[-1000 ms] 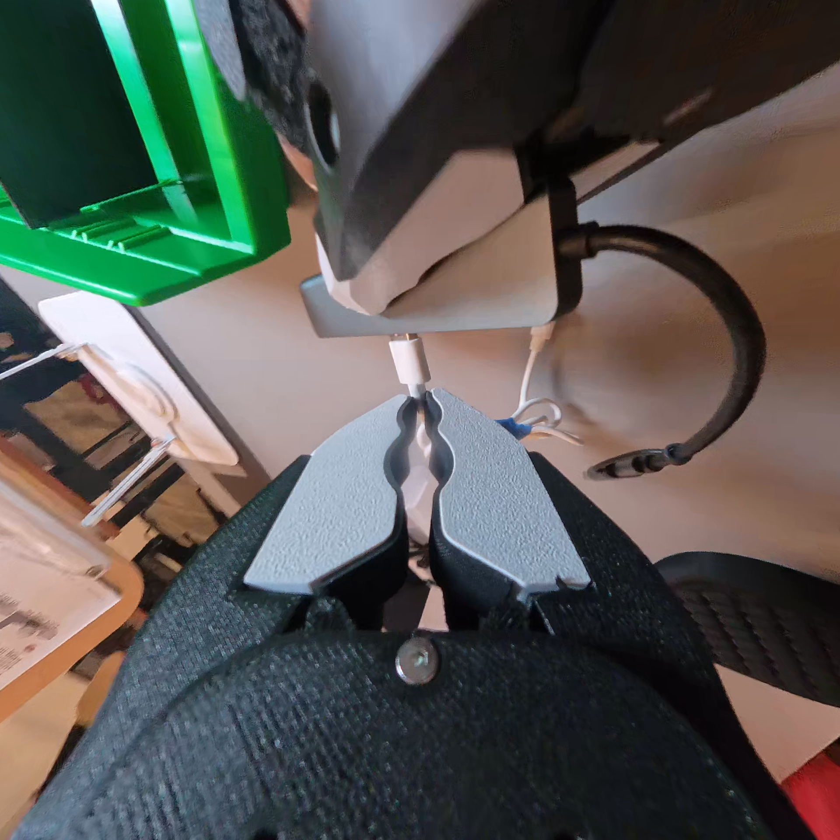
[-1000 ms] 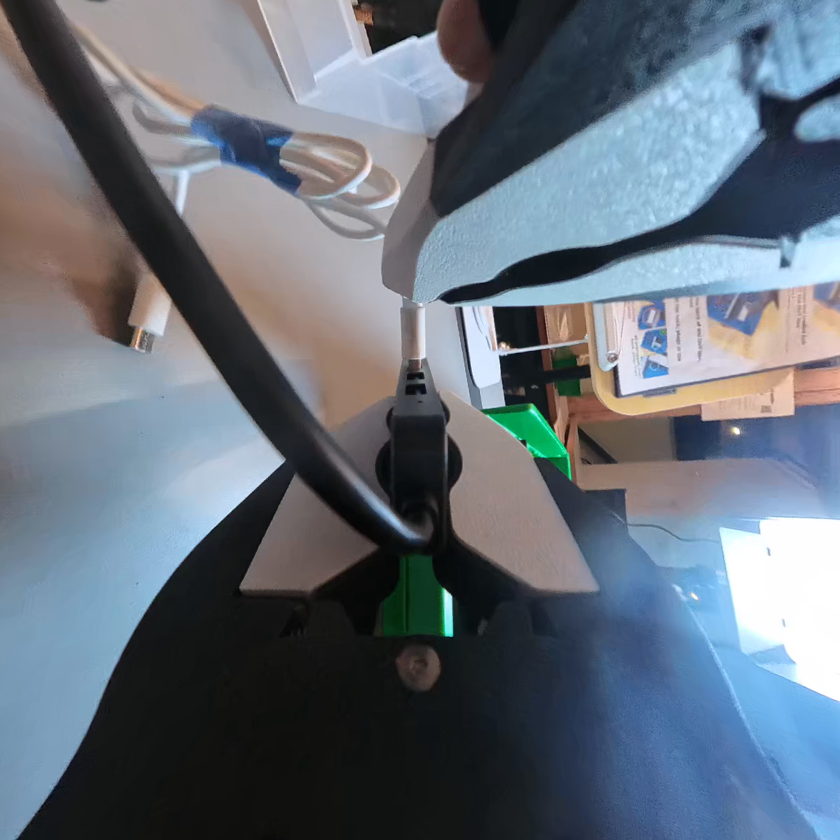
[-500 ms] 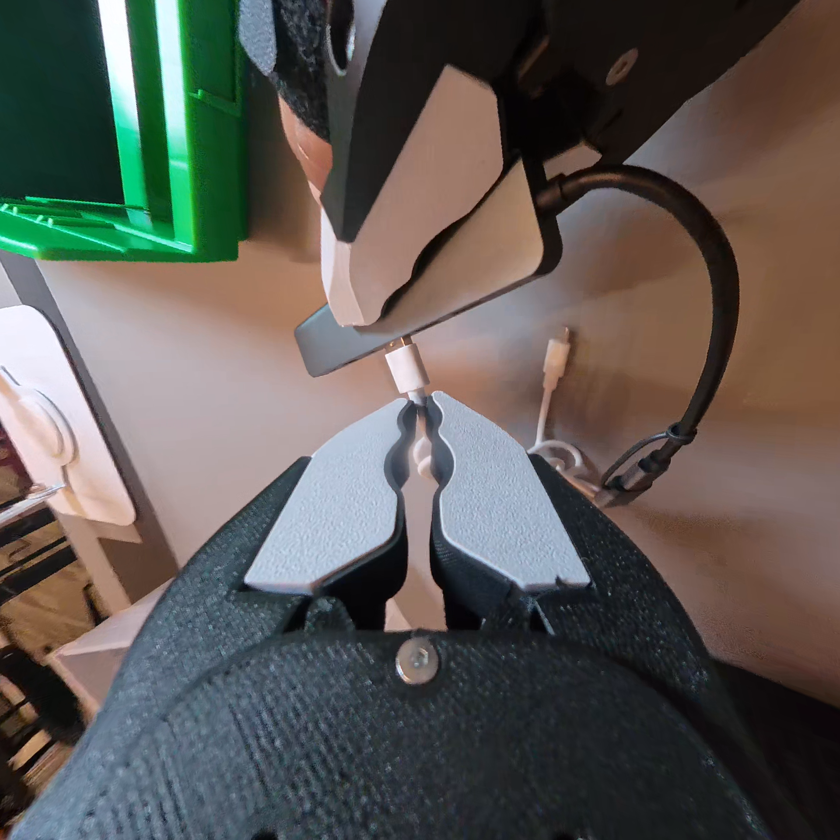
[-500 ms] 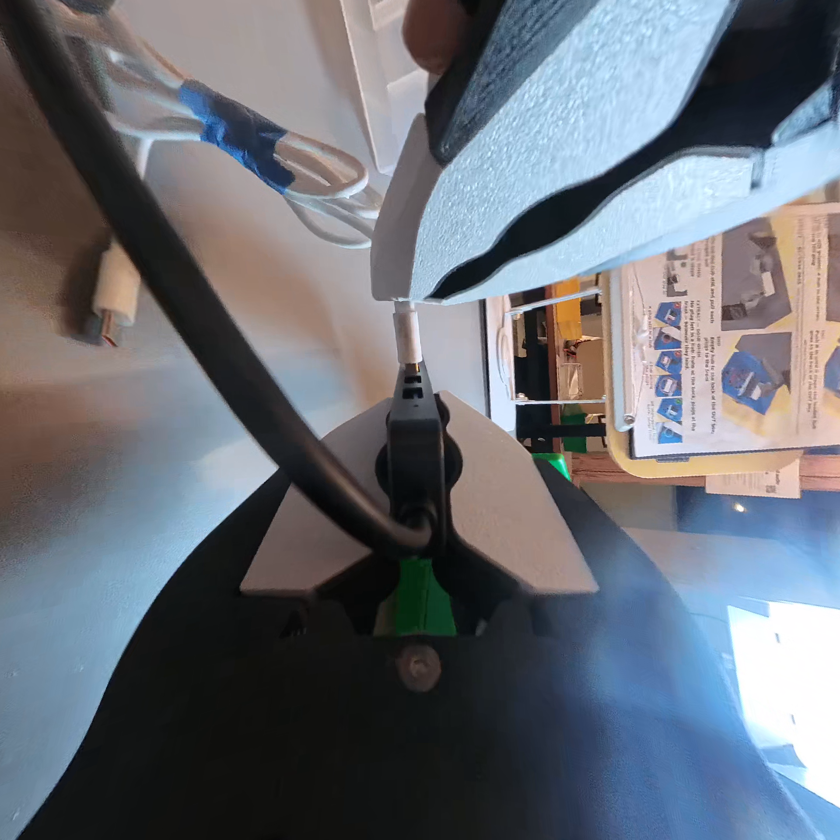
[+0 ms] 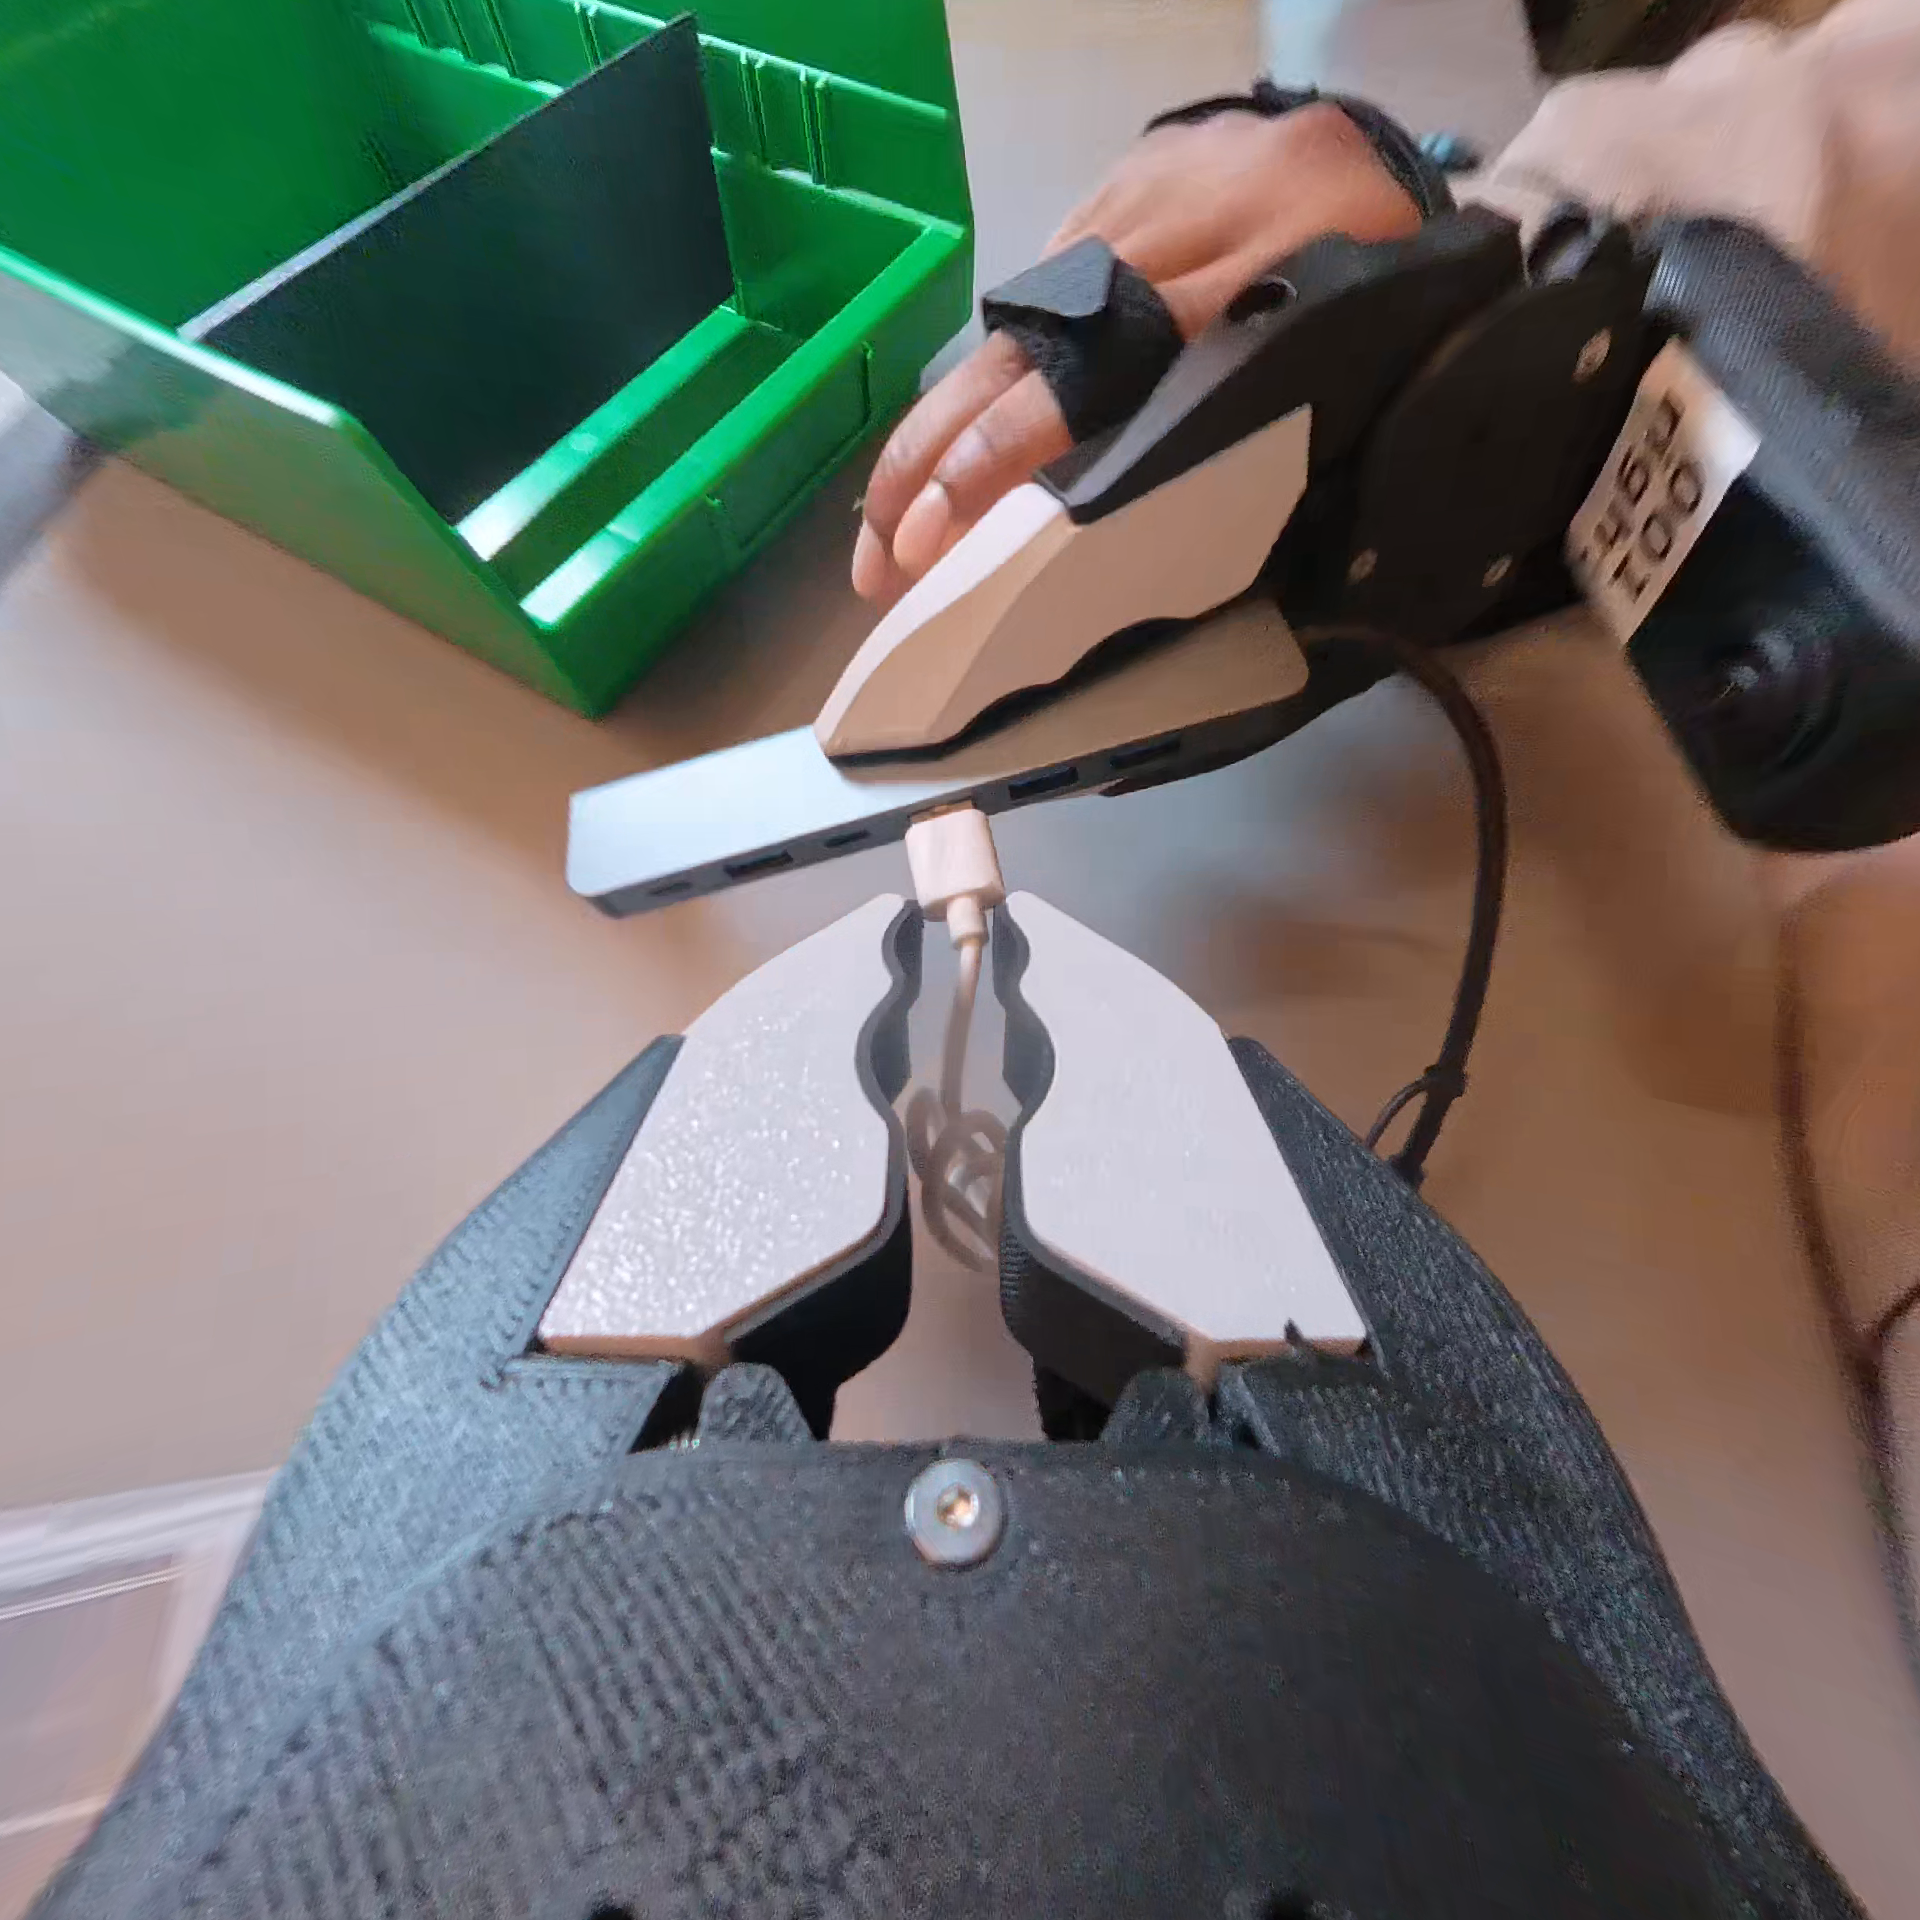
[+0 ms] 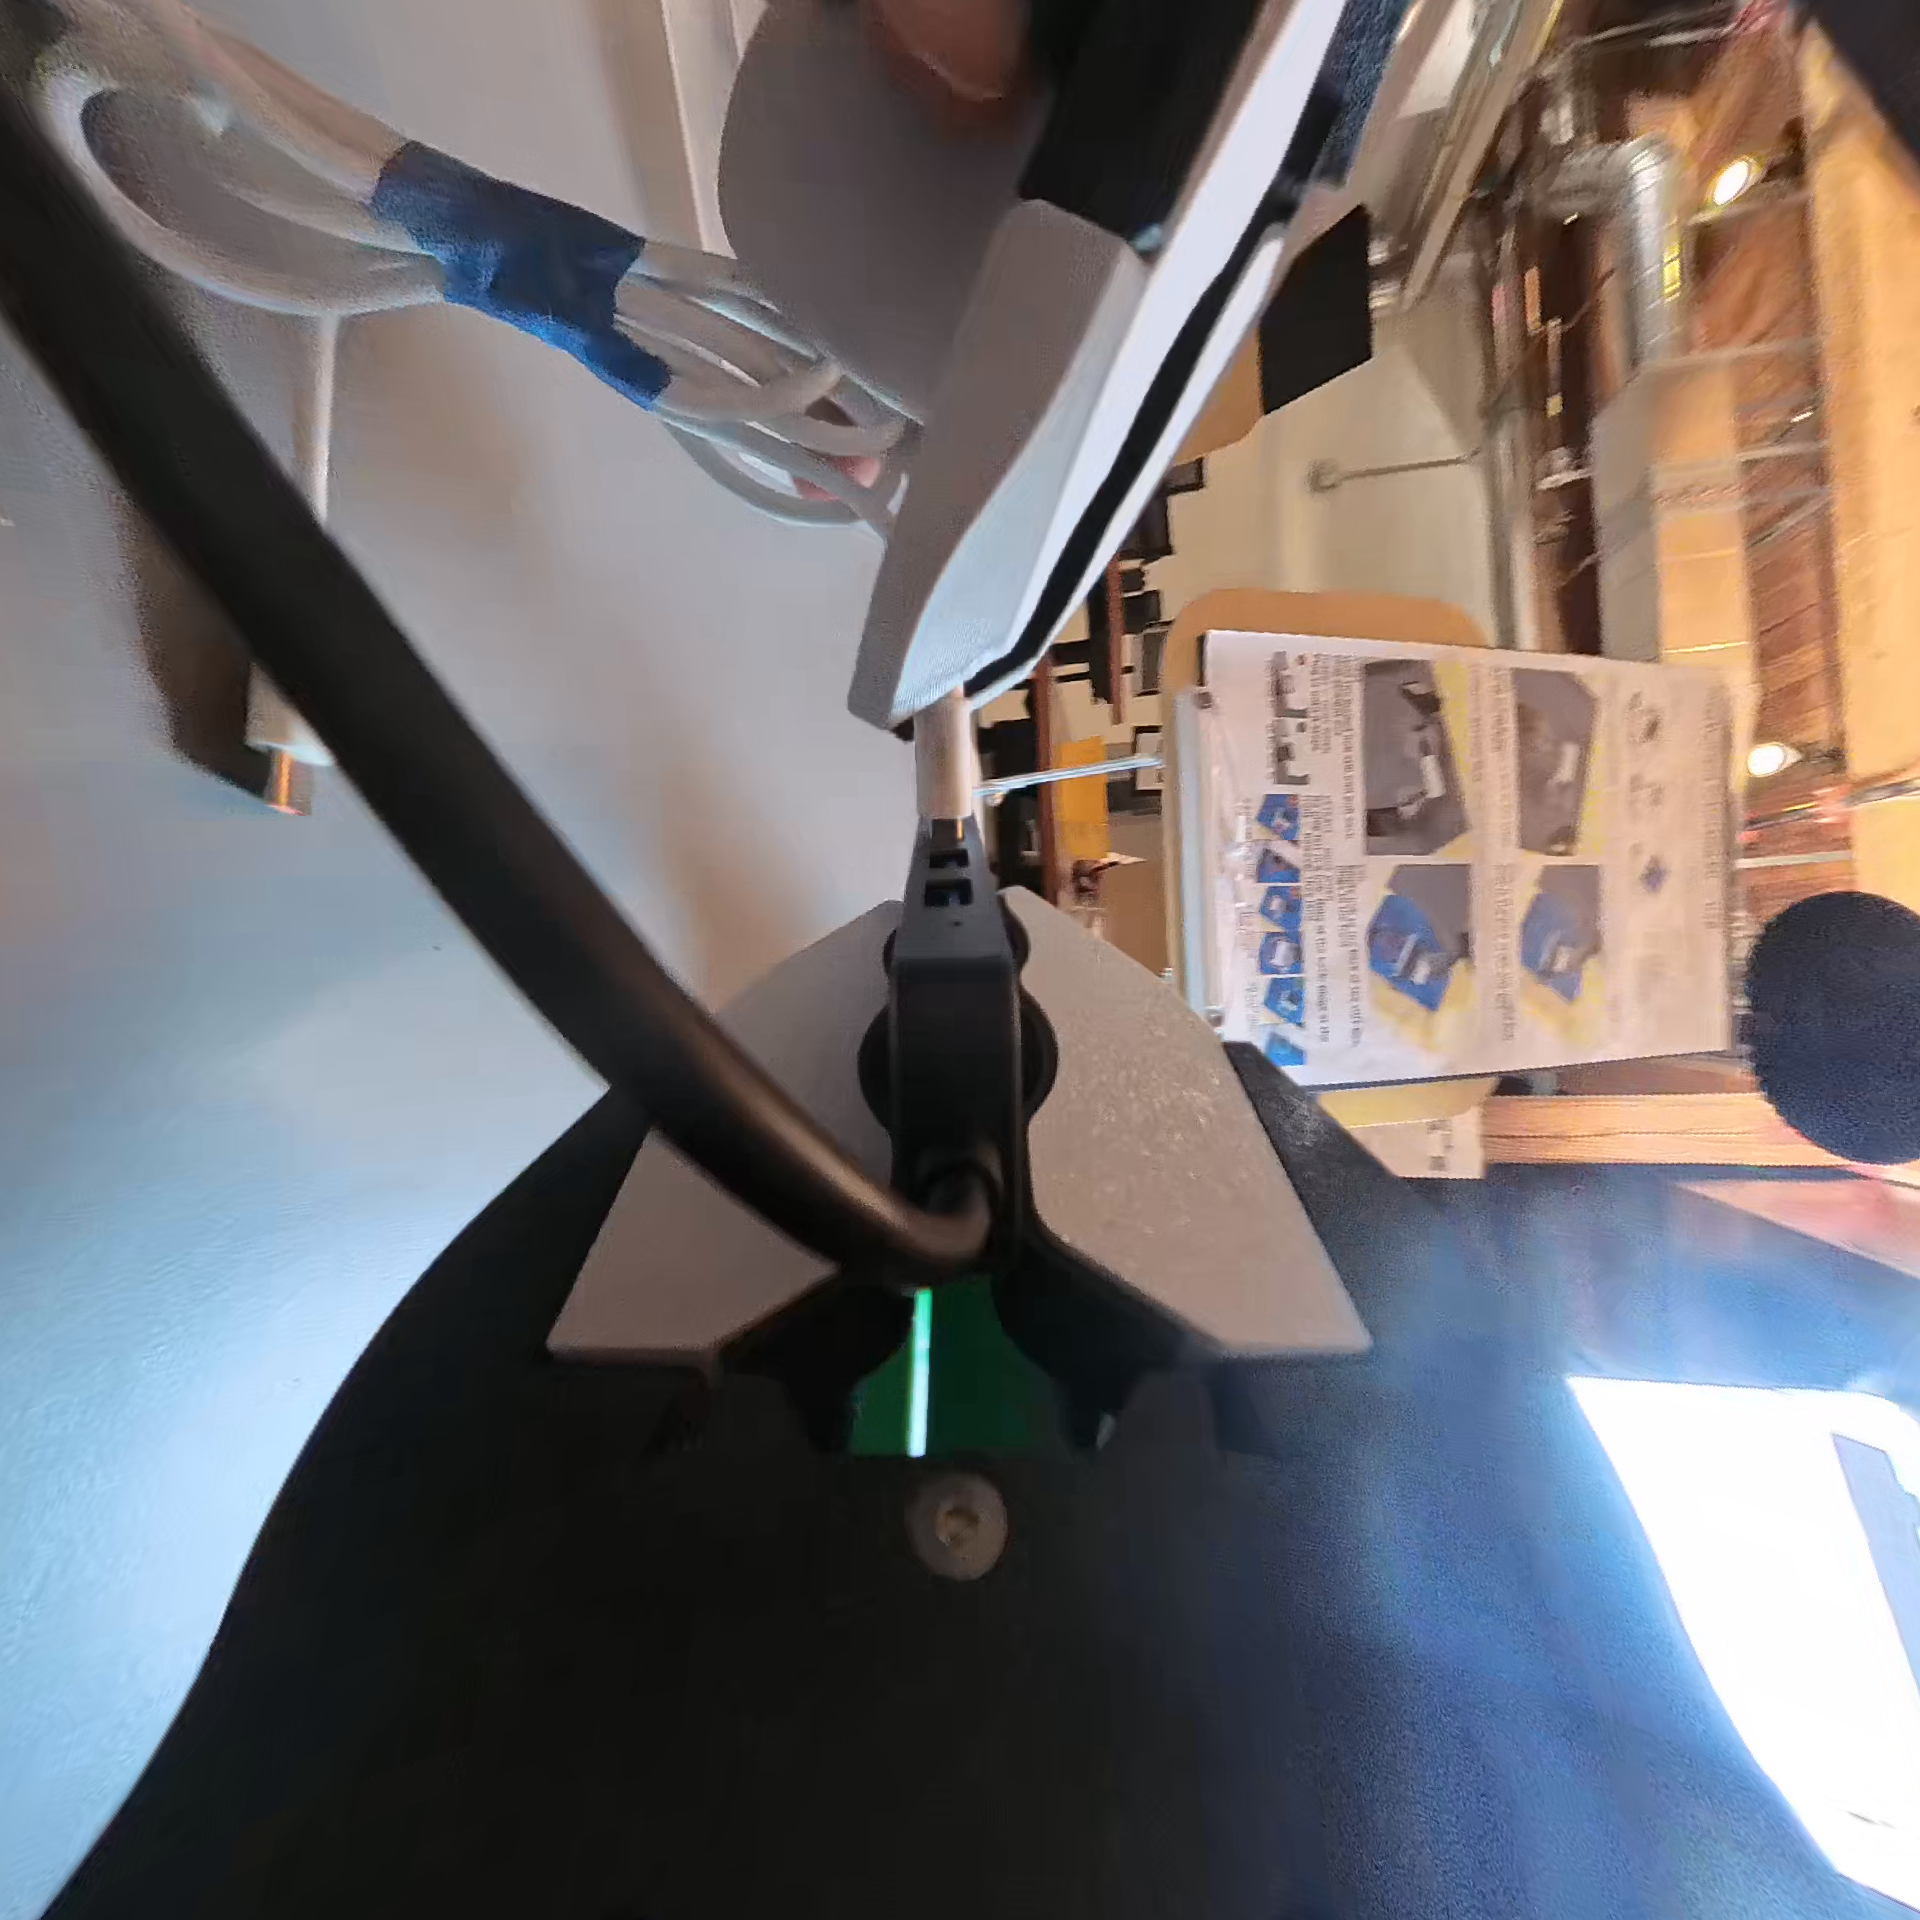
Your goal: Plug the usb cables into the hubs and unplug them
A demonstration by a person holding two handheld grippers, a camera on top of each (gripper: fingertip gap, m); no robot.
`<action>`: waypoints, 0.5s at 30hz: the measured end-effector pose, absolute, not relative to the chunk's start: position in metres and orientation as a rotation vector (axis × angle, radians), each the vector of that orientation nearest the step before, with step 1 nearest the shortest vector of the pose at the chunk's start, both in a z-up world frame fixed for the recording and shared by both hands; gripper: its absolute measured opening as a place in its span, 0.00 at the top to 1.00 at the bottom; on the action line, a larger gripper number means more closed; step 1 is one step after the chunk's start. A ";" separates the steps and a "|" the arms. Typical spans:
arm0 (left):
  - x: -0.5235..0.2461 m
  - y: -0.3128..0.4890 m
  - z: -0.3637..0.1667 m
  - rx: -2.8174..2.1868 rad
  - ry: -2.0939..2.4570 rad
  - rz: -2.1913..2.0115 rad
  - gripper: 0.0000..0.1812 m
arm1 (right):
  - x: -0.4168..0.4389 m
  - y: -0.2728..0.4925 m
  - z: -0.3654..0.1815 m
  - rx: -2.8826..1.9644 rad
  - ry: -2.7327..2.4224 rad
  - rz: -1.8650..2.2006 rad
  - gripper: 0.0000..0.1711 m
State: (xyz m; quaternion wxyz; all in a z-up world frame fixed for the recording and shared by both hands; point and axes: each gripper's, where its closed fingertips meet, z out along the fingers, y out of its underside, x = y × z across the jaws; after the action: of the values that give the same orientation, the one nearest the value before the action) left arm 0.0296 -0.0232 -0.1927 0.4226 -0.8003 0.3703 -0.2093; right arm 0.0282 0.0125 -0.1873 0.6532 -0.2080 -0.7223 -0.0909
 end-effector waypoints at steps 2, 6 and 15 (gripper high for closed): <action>0.032 -0.024 -0.191 -1.996 0.862 -0.625 0.93 | 0.029 0.012 -0.186 -0.445 -1.617 -0.197 0.94; 0.035 -0.029 -0.189 -1.982 0.889 -0.596 0.93 | 0.024 0.007 -0.186 -0.452 -1.618 -0.116 0.90; 0.039 -0.027 -0.182 -1.997 0.895 -0.492 0.93 | 0.021 -0.012 -0.173 -0.460 -1.637 -0.080 0.93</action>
State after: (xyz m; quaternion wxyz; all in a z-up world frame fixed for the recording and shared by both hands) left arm 0.0390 -0.0267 -0.1822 0.4345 -0.8019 0.3593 -0.1976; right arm 0.0212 -0.0123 -0.1730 0.6591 -0.2033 -0.7232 -0.0352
